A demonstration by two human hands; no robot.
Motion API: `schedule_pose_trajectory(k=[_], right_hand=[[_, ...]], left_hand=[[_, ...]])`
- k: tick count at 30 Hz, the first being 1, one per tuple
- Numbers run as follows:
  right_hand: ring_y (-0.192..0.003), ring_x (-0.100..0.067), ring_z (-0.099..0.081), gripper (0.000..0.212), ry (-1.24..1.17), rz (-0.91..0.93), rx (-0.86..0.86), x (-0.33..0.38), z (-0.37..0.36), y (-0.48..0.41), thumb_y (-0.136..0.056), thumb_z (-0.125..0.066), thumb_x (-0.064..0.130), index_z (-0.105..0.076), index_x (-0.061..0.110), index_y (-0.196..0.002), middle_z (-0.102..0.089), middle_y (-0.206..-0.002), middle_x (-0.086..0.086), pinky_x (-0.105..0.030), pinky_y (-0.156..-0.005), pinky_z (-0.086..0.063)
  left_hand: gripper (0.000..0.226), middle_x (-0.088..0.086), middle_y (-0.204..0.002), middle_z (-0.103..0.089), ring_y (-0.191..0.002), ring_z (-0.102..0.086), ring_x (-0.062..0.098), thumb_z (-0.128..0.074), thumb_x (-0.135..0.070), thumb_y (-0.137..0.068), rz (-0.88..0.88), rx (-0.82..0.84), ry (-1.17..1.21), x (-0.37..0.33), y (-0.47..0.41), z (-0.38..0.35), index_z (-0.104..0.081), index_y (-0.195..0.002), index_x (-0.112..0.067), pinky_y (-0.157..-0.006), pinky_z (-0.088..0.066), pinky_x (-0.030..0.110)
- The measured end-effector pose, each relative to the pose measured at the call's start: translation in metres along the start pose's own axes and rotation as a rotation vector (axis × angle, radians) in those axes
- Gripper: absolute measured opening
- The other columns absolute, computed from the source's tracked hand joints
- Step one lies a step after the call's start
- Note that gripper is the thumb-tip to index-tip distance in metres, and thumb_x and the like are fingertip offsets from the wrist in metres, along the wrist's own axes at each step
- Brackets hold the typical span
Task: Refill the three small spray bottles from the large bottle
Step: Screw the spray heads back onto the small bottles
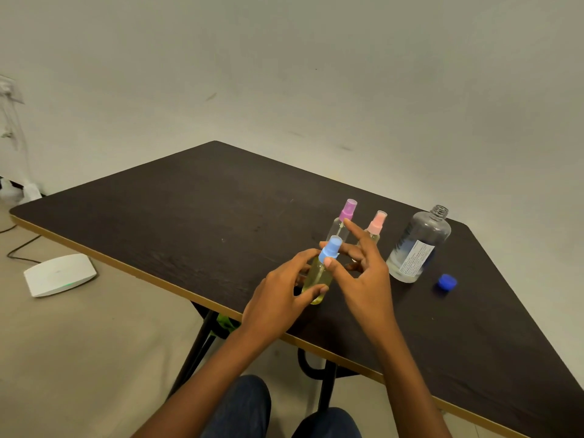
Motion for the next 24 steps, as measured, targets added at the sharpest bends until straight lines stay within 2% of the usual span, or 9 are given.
schedule_pose_trajectory(k=[2, 3, 6, 8, 11, 14, 17, 21, 24], right_hand=[[-0.111, -0.011, -0.057, 0.056, 0.008, 0.005, -0.013, 0.003, 0.003, -0.001, -0.081, -0.068, 0.013, -0.039, 0.047, -0.114, -0.06, -0.124, -0.004, -0.012, -0.087, -0.043], [-0.108, -0.01, -0.057, 0.055, 0.004, 0.004, -0.021, 0.004, 0.003, -0.001, -0.08, -0.069, 0.012, -0.04, 0.048, -0.111, -0.061, -0.122, -0.004, -0.014, -0.087, -0.044], [-0.106, -0.008, -0.059, 0.055, -0.01, 0.009, -0.049, 0.004, 0.004, 0.0, -0.078, -0.072, 0.011, -0.044, 0.047, -0.109, -0.063, -0.119, -0.001, -0.029, -0.092, -0.049], [-0.105, -0.007, -0.06, 0.055, -0.015, 0.01, -0.07, 0.004, 0.005, 0.001, -0.076, -0.073, 0.009, -0.047, 0.045, -0.108, -0.065, -0.113, 0.005, -0.035, -0.093, -0.049], [-0.098, 0.0, -0.061, 0.056, -0.011, 0.008, -0.112, 0.003, 0.007, 0.002, -0.073, -0.075, 0.008, -0.048, 0.041, -0.109, -0.065, -0.104, 0.011, -0.028, -0.089, -0.051], [-0.094, 0.001, -0.061, 0.056, 0.025, 0.002, -0.166, 0.003, 0.008, 0.003, -0.071, -0.077, 0.012, -0.048, 0.039, -0.111, -0.067, -0.105, 0.002, -0.021, -0.083, -0.05], [-0.093, -0.003, -0.061, 0.055, 0.063, -0.015, -0.237, 0.001, 0.007, 0.005, -0.071, -0.078, 0.016, -0.049, 0.036, -0.113, -0.064, -0.106, 0.001, -0.028, -0.084, -0.051], [-0.099, -0.011, -0.059, 0.055, 0.099, -0.069, -0.309, 0.001, 0.004, 0.01, -0.072, -0.077, 0.018, -0.052, 0.026, -0.12, -0.058, -0.118, -0.003, -0.026, -0.083, -0.05], [-0.095, -0.01, -0.059, 0.052, 0.087, -0.071, -0.275, 0.001, 0.002, 0.009, -0.074, -0.075, 0.018, -0.052, 0.025, -0.12, -0.06, -0.114, -0.004, -0.022, -0.079, -0.049]], left_hand=[[0.06, -0.003, -0.12, -0.062, -0.108, -0.06, 0.008, -0.069, -0.025, -0.082, -0.001, -0.002, 0.006, -0.001, 0.0, 0.0, -0.041, -0.135, -0.029, -0.094, -0.052, 0.032], [0.06, -0.002, -0.12, -0.062, -0.108, -0.06, 0.008, -0.069, -0.024, -0.082, -0.005, -0.005, 0.005, -0.002, 0.0, 0.0, -0.042, -0.135, -0.028, -0.094, -0.052, 0.031], [0.059, -0.001, -0.12, -0.063, -0.107, -0.06, 0.009, -0.069, -0.024, -0.082, -0.021, -0.013, -0.004, -0.003, 0.0, 0.0, -0.042, -0.134, -0.026, -0.094, -0.052, 0.028], [0.06, -0.002, -0.119, -0.063, -0.105, -0.061, 0.008, -0.069, -0.025, -0.081, -0.028, -0.016, -0.013, -0.003, -0.001, 0.0, -0.042, -0.134, -0.027, -0.092, -0.052, 0.027], [0.061, -0.002, -0.119, -0.063, -0.103, -0.059, 0.004, -0.07, -0.025, -0.081, -0.036, -0.024, -0.034, -0.002, -0.003, 0.0, -0.042, -0.135, -0.027, -0.09, -0.049, 0.019], [0.061, -0.003, -0.119, -0.063, -0.098, -0.054, -0.001, -0.07, -0.024, -0.081, -0.042, -0.038, -0.054, -0.003, -0.003, 0.001, -0.042, -0.135, -0.025, -0.084, -0.042, 0.009], [0.061, -0.001, -0.12, -0.063, -0.099, -0.054, -0.001, -0.07, -0.023, -0.081, -0.041, -0.048, -0.06, -0.004, -0.003, 0.001, -0.043, -0.135, -0.024, -0.086, -0.043, 0.012], [0.061, -0.001, -0.121, -0.062, -0.103, -0.055, 0.002, -0.069, -0.021, -0.082, -0.031, -0.054, -0.055, -0.004, -0.002, 0.001, -0.042, -0.136, -0.024, -0.088, -0.043, 0.015], [0.06, -0.003, -0.118, -0.062, -0.102, -0.058, 0.004, -0.069, -0.021, -0.081, -0.022, -0.023, -0.024, -0.004, -0.003, 0.002, -0.042, -0.134, -0.027, -0.089, -0.049, 0.02]])
Point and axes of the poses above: each hand's wrist, its own y-axis away from the middle knuckle, its own z-axis out of the back of the hand, x = y × z, the point moved 7 cm from there along -y, towards the middle knuckle
